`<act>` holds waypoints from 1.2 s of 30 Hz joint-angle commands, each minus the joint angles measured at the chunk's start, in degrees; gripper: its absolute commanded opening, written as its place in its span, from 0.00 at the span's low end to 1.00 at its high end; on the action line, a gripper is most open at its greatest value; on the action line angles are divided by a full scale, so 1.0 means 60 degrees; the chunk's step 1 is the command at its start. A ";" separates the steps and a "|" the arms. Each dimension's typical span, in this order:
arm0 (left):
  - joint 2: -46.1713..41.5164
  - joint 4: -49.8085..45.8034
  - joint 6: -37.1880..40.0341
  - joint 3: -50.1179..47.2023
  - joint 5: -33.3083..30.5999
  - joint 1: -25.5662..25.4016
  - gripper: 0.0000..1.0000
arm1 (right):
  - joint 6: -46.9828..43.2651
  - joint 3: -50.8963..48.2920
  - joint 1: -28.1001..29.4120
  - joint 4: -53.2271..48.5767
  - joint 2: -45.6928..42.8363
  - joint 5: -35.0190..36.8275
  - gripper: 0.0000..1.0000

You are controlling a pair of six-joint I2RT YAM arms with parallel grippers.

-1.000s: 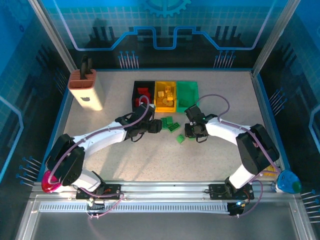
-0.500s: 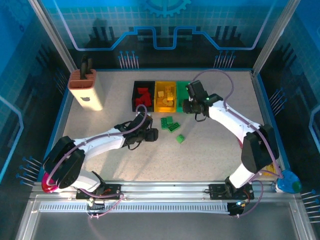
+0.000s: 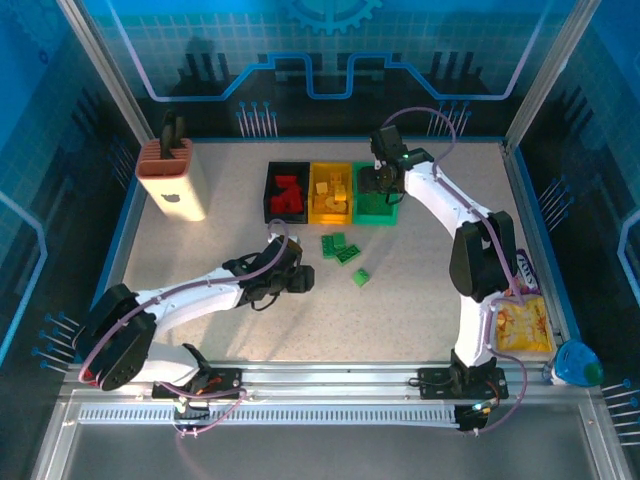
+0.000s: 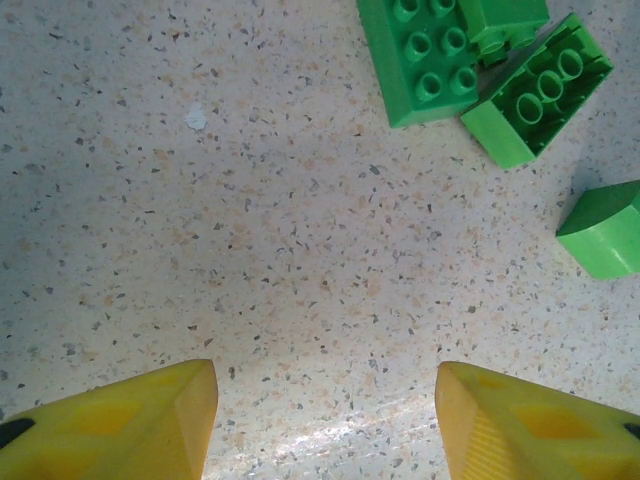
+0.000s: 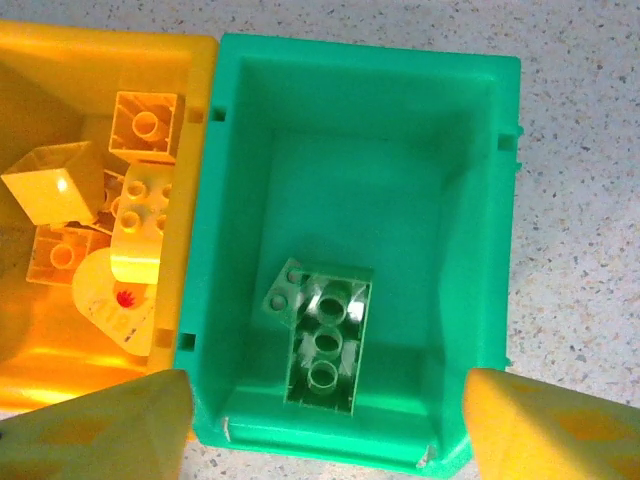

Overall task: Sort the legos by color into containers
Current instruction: Place the lego in the container, then move the lego to the center of the table.

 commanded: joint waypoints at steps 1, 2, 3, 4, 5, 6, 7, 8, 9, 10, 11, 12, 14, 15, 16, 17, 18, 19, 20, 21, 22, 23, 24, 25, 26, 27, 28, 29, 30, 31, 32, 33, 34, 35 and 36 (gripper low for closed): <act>-0.0204 0.0134 -0.0028 -0.0100 -0.0252 -0.0047 0.60 | -0.0080 -0.0013 0.0201 -0.0418 -0.0232 -0.0038 0.77; -0.0181 0.0150 -0.0020 -0.0080 -0.0264 -0.0046 0.60 | -0.0027 -0.0271 0.0244 -0.0278 -0.0384 -0.0114 0.77; -0.0154 0.0163 -0.0009 -0.0053 -0.0263 -0.0049 0.60 | 0.0021 -0.0521 0.0258 -0.0139 -0.0532 -0.0206 0.77; -0.0111 0.0179 0.0008 -0.0018 -0.0254 -0.0053 0.61 | 0.0087 -0.0840 0.0275 -0.0004 -0.0702 -0.0289 0.77; -0.0063 0.0222 0.0023 0.0030 -0.0218 -0.0046 0.61 | 0.0145 -0.1162 0.0288 0.0145 -0.0890 -0.0346 0.77; 0.0002 0.0248 0.0049 0.0088 -0.0198 -0.0036 0.62 | 0.0171 -0.1447 0.0305 0.0298 -0.1069 -0.0385 0.77; 0.0082 0.0250 0.0088 0.0157 -0.0191 -0.0032 0.64 | 0.0215 -0.1812 0.0324 0.0476 -0.1289 -0.0436 0.77; 0.0183 0.0254 0.0125 0.0270 -0.0205 -0.0031 0.65 | 0.0257 -0.2171 0.0328 0.0662 -0.1519 -0.0495 0.77; 0.0274 0.0263 0.0166 0.0360 -0.0195 -0.0020 0.66 | 0.0304 -0.2457 0.0349 0.0805 -0.1672 -0.0551 0.77; 0.0389 0.0268 0.0205 0.0484 -0.0196 -0.0004 0.67 | 0.0362 -0.2811 0.0350 0.0990 -0.1917 -0.0619 0.77; 0.0490 0.0296 0.0221 0.0598 -0.0181 0.0019 0.68 | 0.0422 -0.3153 0.0358 0.1171 -0.2137 -0.0700 0.77; 0.0607 0.0311 0.0236 0.0696 -0.0145 0.0050 0.68 | 0.0459 -0.3423 0.0359 0.1300 -0.2307 -0.0777 0.77; 0.0852 0.0327 0.0217 0.0984 -0.0011 0.0171 0.68 | 0.0559 -0.4029 0.0379 0.1564 -0.2676 -0.0885 0.76; 0.0984 0.0320 0.0173 0.1103 0.0056 0.0250 0.68 | 0.0585 -0.4263 0.0383 0.1666 -0.2818 -0.0912 0.76; 0.1110 0.0311 0.0121 0.1257 0.0147 0.0341 0.68 | 0.0636 -0.4532 0.0386 0.1741 -0.2976 -0.0910 0.76; 0.1237 0.0334 0.0076 0.1389 0.0271 0.0451 0.69 | 0.0684 -0.4784 0.0389 0.1849 -0.3131 -0.0910 0.76; 0.1380 0.0342 0.0053 0.1531 0.0375 0.0539 0.69 | 0.0720 -0.4997 0.0379 0.1938 -0.3245 -0.0911 0.75; 0.1542 0.0296 0.0040 0.1700 0.0493 0.0640 0.68 | 0.0753 -0.5224 0.0379 0.2026 -0.3371 -0.0914 0.75; 0.1725 0.0221 0.0037 0.1892 0.0582 0.0718 0.68 | 0.0784 -0.5414 0.0372 0.2096 -0.3484 -0.0926 0.75; 0.1900 0.0135 0.0051 0.2072 0.0645 0.0777 0.68 | 0.0827 -0.5596 0.0366 0.2139 -0.3571 -0.0944 0.75; 0.2085 0.0048 0.0079 0.2267 0.0699 0.0813 0.67 | 0.0866 -0.5781 0.0360 0.2203 -0.3675 -0.0957 0.75; 0.2240 -0.0001 0.0107 0.2416 0.0772 0.0848 0.66 | 0.0887 -0.5943 0.0357 0.2257 -0.3762 -0.0950 0.75; 0.2432 -0.0046 0.0127 0.2588 0.0852 0.0901 0.65 | 0.0944 -0.6163 0.0351 0.2339 -0.3862 -0.0963 0.75; 0.2611 -0.0078 0.0141 0.2744 0.0934 0.0929 0.65 | 0.0988 -0.6367 0.0339 0.2430 -0.3959 -0.0986 0.74; 0.2767 -0.0096 0.0155 0.2860 0.1006 0.0973 0.64 | 0.1028 -0.6536 0.0321 0.2495 -0.4028 -0.1019 0.74; 0.2943 -0.0137 0.0134 0.3019 0.1083 0.1012 0.63 | 0.1072 -0.6708 0.0308 0.2571 -0.4098 -0.1076 0.74; 0.3111 -0.0162 0.0145 0.3160 0.1148 0.1061 0.62 | 0.1129 -0.6891 0.0293 0.2657 -0.4167 -0.1120 0.74; 0.3252 -0.0183 0.0141 0.3277 0.1188 0.1093 0.61 | 0.1151 -0.7024 0.0277 0.2715 -0.4220 -0.1167 0.74; 0.3396 -0.0210 0.0154 0.3427 0.1234 0.1133 0.60 | 0.1201 -0.7185 0.0263 0.2792 -0.4272 -0.1199 0.74; 0.3558 -0.0241 0.0156 0.3574 0.1267 0.1168 0.59 | 0.1226 -0.7353 0.0234 0.2848 -0.4338 -0.1223 0.73; 0.3715 -0.0300 0.0165 0.3716 0.1275 0.1196 0.58 | 0.1255 -0.7466 0.0208 0.2902 -0.4387 -0.1250 0.73; 0.3878 -0.0378 0.0184 0.3887 0.1271 0.1226 0.56 | 0.1284 -0.7592 0.0177 0.2958 -0.4444 -0.1268 0.73; 0.4048 -0.0452 0.0221 0.4061 0.1260 0.1257 0.55 | 0.1305 -0.7692 0.0149 0.3004 -0.4499 -0.1309 0.73; 0.4199 -0.0523 0.0246 0.4211 0.1236 0.1281 0.54 | 0.1320 -0.7773 0.0131 0.3037 -0.4537 -0.1334 0.73; 0.4369 -0.0589 0.0272 0.4383 0.1217 0.1288 0.53 | 0.1341 -0.7841 0.0116 0.3059 -0.4574 -0.1353 0.73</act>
